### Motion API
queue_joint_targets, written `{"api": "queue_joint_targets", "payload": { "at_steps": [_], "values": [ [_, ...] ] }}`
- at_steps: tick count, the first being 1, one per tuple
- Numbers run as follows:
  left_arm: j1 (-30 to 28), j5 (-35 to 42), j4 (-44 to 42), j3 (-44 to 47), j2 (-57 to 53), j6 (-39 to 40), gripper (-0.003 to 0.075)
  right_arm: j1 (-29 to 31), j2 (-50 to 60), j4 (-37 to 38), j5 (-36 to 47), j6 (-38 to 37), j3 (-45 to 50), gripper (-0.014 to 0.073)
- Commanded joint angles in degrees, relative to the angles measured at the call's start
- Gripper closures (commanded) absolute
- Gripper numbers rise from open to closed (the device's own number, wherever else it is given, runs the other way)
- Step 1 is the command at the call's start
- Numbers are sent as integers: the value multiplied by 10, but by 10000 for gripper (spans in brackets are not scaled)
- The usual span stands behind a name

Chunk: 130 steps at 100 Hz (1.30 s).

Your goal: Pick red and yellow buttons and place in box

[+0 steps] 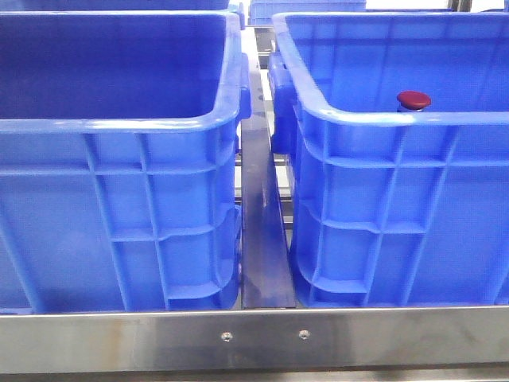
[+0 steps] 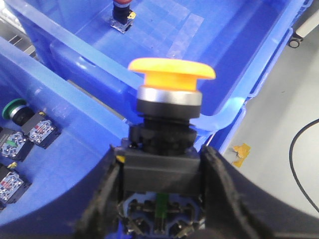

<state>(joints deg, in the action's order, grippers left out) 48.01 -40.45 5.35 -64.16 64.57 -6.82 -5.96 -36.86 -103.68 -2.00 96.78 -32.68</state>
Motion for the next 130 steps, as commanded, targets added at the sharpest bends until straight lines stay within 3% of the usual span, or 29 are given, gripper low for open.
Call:
{"api": "queue_joint_targets", "payload": {
  "at_steps": [1,50,64,83,90,104,111,130],
  "values": [
    [5,46,7,-18,-14,1,739,3,2,-2,-18,4,-17,661],
    [5,49,7,-18,-14,1,739,3,1,-2,-22,4,-17,646],
    [5,49,7,-18,-14,1,739,3,1,-2,-35,4,-17,494],
    [5,49,7,-18,-14,1,739,3,1,-2,-49,4,-17,152],
    [5,49,7,-18,-14,1,739,3,1,-8,-52,4,-17,91],
    [5,49,7,-18,-14,1,739,3,1,-63,-107,4,-17,82],
    [5,49,7,-18,-14,1,739,3,-1,-63,-153,-25,-18,82],
    [5,49,7,-18,-14,1,739,3,-54,-63,-300,-221,-19,82]
  ]
}}
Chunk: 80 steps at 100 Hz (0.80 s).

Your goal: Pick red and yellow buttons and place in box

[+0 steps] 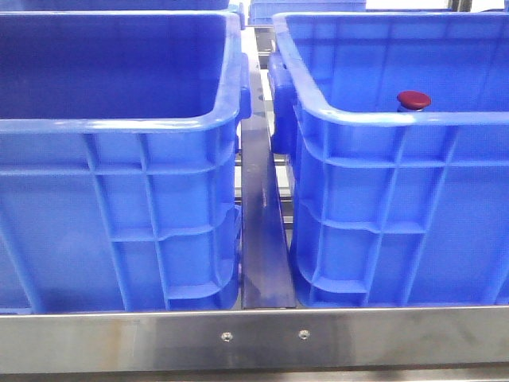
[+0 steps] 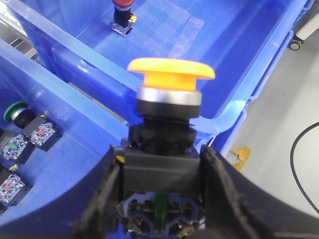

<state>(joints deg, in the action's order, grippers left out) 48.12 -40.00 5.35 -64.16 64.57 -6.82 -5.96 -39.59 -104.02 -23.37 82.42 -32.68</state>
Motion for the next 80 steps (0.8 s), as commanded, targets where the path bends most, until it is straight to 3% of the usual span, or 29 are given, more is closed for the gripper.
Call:
{"api": "queue_joint_targets", "payload": {
  "at_steps": [1,17,34,80],
  "values": [
    [4,44,7,-18,-14,1,739,3,-34,-59,-93,-83,-19,82],
    [4,43,7,-18,-14,1,739,3,-129,-59,-260,-169,-22,82],
    [4,43,7,-18,-14,1,739,-5,-215,-59,-374,-191,-43,82],
    [4,43,7,-18,-14,1,739,-119,-311,-59,-379,-191,-151,82]
  ]
}}
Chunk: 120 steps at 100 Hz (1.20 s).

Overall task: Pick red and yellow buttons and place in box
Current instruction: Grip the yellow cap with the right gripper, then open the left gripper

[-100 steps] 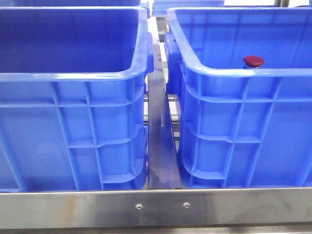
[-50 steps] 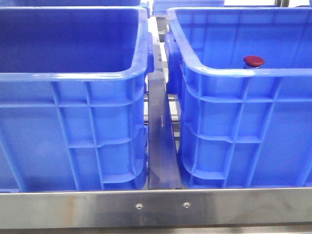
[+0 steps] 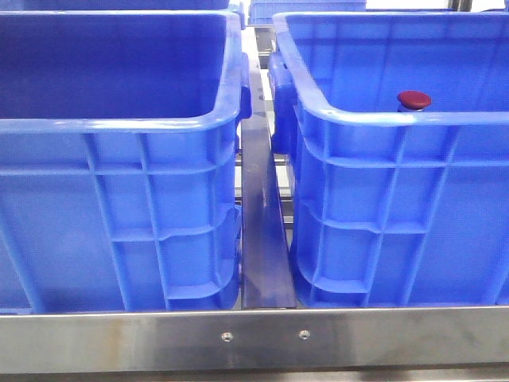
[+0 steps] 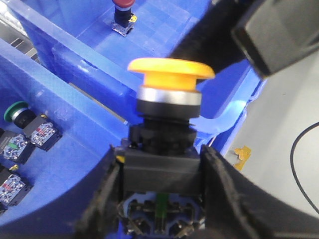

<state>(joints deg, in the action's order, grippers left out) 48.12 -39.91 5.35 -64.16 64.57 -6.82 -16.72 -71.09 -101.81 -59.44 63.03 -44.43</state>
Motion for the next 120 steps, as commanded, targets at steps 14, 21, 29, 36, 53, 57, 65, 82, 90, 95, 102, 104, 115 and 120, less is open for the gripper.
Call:
{"api": "queue_joint_targets", "payload": {
  "at_steps": [14,21,29,36,53,57,65,82,90,95,102,104,115,120],
  "values": [
    [4,43,7,-18,-14,1,739,-33,-12,-81,-7,3,-57,82],
    [4,43,7,-18,-14,1,739,-41,-22,-78,-7,3,-64,84],
    [4,43,7,-18,-14,1,739,-48,-31,-78,-6,3,-66,86],
    [4,43,7,-18,-14,1,739,-48,-35,-78,-6,3,-66,87],
    [4,41,7,-18,-14,1,739,-48,-35,-78,-6,3,-66,235],
    [4,41,7,-18,-14,1,738,-48,-35,-78,-6,3,-66,300],
    [4,40,7,-18,-14,1,735,-48,-35,-78,-6,3,-66,404],
    [4,34,7,-18,-14,1,531,-48,-35,-76,-6,3,-66,447],
    [4,31,7,-18,-14,1,357,-48,-35,-72,-6,9,-66,447],
    [4,31,7,-18,-14,1,262,-48,-35,-71,-6,16,-66,447],
    [4,31,7,-18,-14,1,183,-47,-35,-71,-6,25,-66,447],
    [4,31,7,-18,-14,1,174,-46,-35,-71,-6,29,-66,447],
    [2,30,7,-18,-14,8,173,-46,-35,-71,5,51,-66,447],
    [-2,30,4,-18,-14,15,173,-45,-34,-71,15,64,-66,447]
  ]
}}
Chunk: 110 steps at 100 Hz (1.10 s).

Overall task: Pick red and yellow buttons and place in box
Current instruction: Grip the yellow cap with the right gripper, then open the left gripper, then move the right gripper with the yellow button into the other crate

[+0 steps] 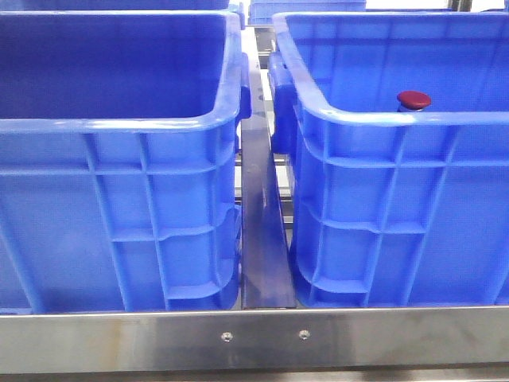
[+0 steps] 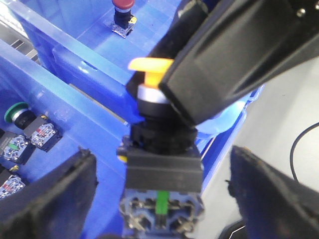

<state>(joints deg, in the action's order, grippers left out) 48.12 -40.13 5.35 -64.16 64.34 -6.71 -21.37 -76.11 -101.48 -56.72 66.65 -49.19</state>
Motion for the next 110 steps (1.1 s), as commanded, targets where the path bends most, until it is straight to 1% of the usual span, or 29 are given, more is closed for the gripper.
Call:
{"api": "queue_joint_targets", "payload": {
  "at_steps": [1,15,29,38,50,60,76,89,94,99,106,110],
  "values": [
    [-3,32,4,-18,-12,18,172,2,16,-75,-11,30,-18,447],
    [-31,26,0,-17,-17,32,173,25,20,-75,2,59,-18,447],
    [-70,30,0,-8,-44,35,173,70,31,-75,3,84,-18,447],
    [-107,30,0,2,-72,35,173,106,40,-72,2,88,-18,447],
    [-171,30,-5,24,-116,47,173,148,50,-62,-2,88,-18,447],
    [-241,30,-6,51,-158,52,173,177,55,-51,-9,88,-18,447],
    [-355,30,-7,100,-221,60,173,206,62,-24,-7,89,-18,447],
    [-427,30,-7,132,-266,60,181,227,64,-2,5,105,-18,447],
    [-449,30,-7,143,-280,60,213,236,64,3,17,117,-18,447],
    [-466,29,-7,150,-293,60,267,243,64,8,36,132,-18,447],
    [-482,29,-7,156,-308,60,378,249,64,12,73,154,-18,447],
    [-486,30,-7,157,-315,60,454,252,64,13,100,170,-18,447]
  ]
}}
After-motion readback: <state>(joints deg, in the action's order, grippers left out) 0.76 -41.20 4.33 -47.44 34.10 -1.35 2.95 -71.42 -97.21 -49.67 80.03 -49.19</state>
